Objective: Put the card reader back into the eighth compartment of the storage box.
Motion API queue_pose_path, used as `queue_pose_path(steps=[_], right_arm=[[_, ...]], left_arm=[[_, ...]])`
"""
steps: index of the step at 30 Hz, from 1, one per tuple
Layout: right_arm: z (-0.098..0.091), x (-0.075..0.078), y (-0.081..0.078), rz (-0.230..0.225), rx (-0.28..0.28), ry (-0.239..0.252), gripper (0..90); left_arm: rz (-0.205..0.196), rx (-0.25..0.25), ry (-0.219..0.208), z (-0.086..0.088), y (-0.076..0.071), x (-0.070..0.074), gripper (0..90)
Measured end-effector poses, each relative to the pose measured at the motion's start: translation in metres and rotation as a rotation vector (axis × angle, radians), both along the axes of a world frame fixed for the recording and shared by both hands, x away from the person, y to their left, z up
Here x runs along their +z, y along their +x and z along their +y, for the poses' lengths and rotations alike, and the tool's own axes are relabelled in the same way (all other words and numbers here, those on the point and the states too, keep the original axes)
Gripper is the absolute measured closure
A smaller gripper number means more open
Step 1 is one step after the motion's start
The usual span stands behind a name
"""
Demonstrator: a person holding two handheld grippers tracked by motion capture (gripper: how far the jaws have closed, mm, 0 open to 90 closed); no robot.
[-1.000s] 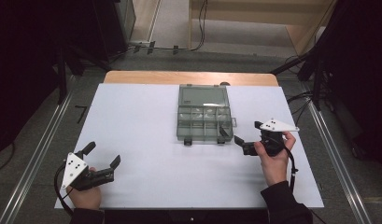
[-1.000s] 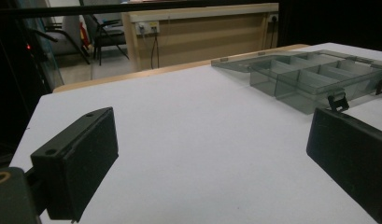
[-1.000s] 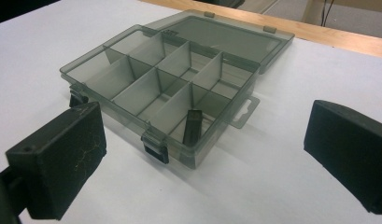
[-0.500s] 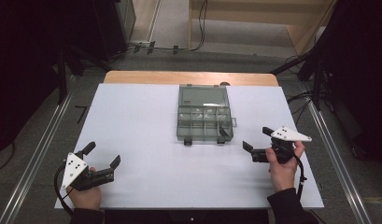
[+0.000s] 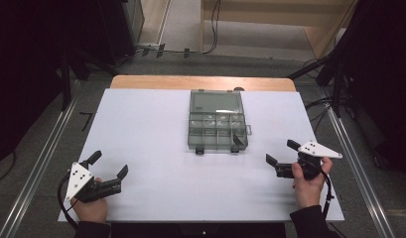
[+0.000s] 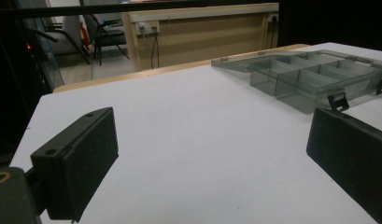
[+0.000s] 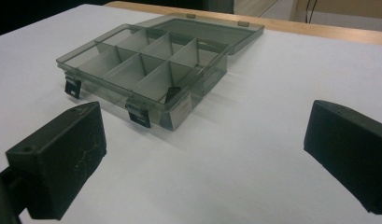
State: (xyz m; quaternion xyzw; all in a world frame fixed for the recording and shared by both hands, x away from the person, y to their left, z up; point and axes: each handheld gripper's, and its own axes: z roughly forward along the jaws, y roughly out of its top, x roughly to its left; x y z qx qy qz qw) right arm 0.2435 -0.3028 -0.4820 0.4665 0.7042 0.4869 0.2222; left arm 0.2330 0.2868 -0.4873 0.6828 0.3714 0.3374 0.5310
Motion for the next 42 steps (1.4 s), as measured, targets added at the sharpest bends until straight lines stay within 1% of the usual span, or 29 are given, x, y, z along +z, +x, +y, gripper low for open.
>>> queue_pose_path(steps=[4,8,14,16,20,25,27,31,38,42], right_arm=[[-0.005,-0.004,-0.004,-0.008,-0.002,-0.009,0.0],[-0.009,-0.006,-0.006,-0.015,-0.007,-0.006,0.0],[-0.015,-0.01,-0.011,-0.019,-0.017,0.007,0.0],[-0.018,-0.012,-0.014,-0.036,-0.007,0.012,0.0],[-0.021,-0.014,-0.018,-0.04,-0.014,0.014,0.0],[-0.028,-0.016,-0.023,-0.044,-0.024,0.029,0.0],[-0.033,-0.016,-0.026,-0.055,-0.028,0.039,0.0],[-0.04,-0.017,-0.03,-0.064,-0.033,0.04,0.0],[-0.047,-0.021,-0.035,-0.069,-0.047,0.034,0.0],[-0.051,-0.023,-0.038,-0.067,-0.052,0.04,0.0]], left_arm=[[-0.001,-0.001,-0.002,0.0,0.0,0.0,2.3],[-0.001,-0.001,-0.002,0.0,0.0,0.0,2.3],[0.0,0.0,-0.002,0.0,0.0,0.0,2.3],[-0.001,0.0,-0.002,0.0,0.0,0.0,2.3],[0.0,0.0,-0.002,0.001,0.0,0.0,2.2],[0.0,0.0,-0.003,0.001,0.0,0.0,2.2],[0.0,0.0,-0.002,0.001,0.0,0.0,2.2],[0.0,0.0,-0.002,0.001,0.0,0.0,2.3],[0.0,0.001,-0.002,0.001,0.0,0.0,2.2],[-0.001,0.001,-0.002,0.001,0.0,0.0,2.2]])
